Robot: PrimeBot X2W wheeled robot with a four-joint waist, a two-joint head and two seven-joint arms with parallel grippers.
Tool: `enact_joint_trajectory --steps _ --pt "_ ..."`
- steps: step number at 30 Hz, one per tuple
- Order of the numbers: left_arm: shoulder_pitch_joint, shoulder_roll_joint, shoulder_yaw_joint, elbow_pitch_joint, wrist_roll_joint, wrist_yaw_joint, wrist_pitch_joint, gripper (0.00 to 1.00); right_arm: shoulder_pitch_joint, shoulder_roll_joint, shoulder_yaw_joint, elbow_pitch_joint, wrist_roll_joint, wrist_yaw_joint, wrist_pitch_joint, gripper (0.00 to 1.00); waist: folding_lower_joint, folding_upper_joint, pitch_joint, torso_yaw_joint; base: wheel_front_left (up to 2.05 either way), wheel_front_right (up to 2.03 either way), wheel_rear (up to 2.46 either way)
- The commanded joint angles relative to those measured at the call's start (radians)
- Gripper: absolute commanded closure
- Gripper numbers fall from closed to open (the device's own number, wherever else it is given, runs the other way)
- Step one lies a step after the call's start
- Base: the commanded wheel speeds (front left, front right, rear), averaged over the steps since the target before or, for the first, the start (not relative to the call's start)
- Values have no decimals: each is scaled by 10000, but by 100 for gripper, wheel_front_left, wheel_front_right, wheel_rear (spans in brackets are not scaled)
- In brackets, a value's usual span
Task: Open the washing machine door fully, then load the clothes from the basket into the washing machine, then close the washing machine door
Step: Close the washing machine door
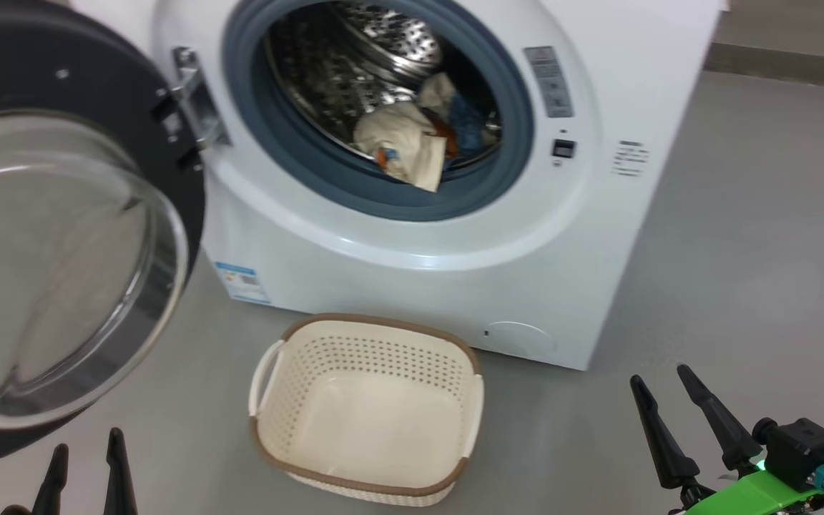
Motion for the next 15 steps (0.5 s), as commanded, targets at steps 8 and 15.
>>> enact_joint_trajectory --steps 8,15 --pt "61 -116 804 -541 -43 -16 -63 0 -933 -233 930 -40 138 21 -49 0 0 -1 96 1438 0 0 0" --pt "309 -321 1328 -911 -95 -16 -63 0 -1631 -345 1662 317 339 21 -49 0 0 -1 304 1583 0 0 0"
